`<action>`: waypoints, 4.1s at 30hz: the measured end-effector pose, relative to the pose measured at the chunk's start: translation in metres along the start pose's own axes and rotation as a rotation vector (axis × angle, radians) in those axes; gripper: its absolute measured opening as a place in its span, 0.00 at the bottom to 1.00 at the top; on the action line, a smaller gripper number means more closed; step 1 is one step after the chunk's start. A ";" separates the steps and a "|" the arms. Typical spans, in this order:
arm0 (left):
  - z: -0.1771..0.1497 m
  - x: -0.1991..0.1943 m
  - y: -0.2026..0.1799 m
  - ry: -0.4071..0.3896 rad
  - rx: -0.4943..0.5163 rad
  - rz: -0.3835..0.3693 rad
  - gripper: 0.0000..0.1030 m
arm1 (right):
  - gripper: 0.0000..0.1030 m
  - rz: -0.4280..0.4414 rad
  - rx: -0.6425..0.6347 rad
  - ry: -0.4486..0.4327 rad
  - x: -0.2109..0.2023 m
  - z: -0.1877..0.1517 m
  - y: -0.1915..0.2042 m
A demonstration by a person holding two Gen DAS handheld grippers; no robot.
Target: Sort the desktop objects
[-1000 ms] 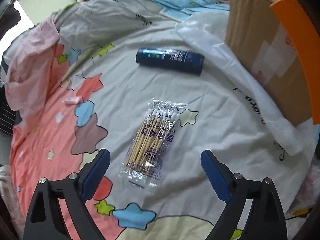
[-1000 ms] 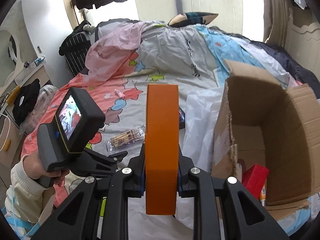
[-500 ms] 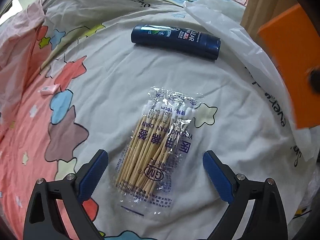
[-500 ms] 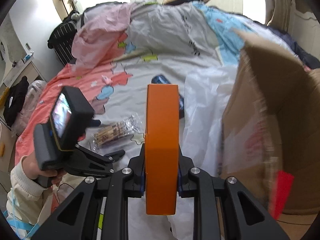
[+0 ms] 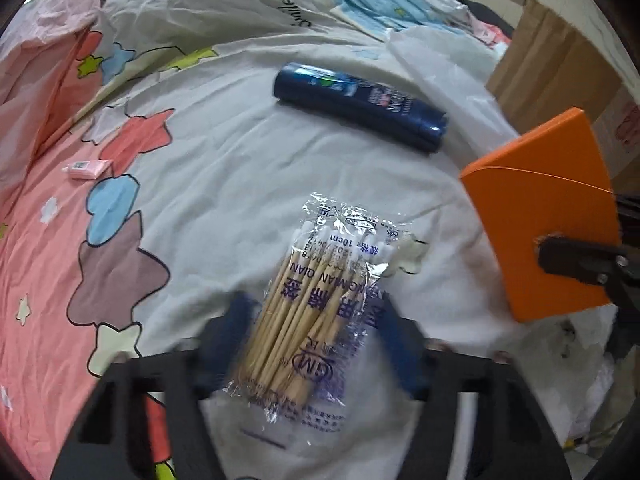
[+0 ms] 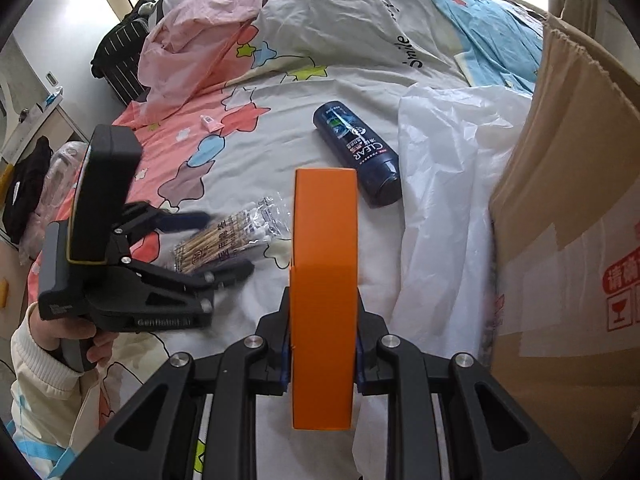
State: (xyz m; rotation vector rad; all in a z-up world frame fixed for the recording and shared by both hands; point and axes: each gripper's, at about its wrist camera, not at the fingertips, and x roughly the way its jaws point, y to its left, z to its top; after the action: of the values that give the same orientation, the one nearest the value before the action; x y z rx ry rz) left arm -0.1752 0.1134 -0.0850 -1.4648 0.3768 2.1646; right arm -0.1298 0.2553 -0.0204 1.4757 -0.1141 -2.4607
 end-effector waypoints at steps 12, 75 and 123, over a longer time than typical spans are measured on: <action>0.005 -0.066 -0.010 -0.086 0.014 0.002 0.28 | 0.21 0.014 -0.013 -0.038 -0.017 0.000 0.008; 0.105 -0.152 -0.203 -0.295 0.215 -0.132 1.00 | 0.59 -0.213 0.149 -0.335 -0.197 -0.067 -0.112; 0.070 -0.048 0.180 -0.117 -0.454 0.132 1.00 | 0.60 -0.256 -0.105 -0.006 0.078 0.117 0.018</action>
State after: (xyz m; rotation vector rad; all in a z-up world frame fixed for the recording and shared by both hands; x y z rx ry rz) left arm -0.3137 -0.0157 -0.0221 -1.5657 -0.0708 2.5461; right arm -0.2638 0.2086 -0.0269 1.5203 0.2131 -2.6220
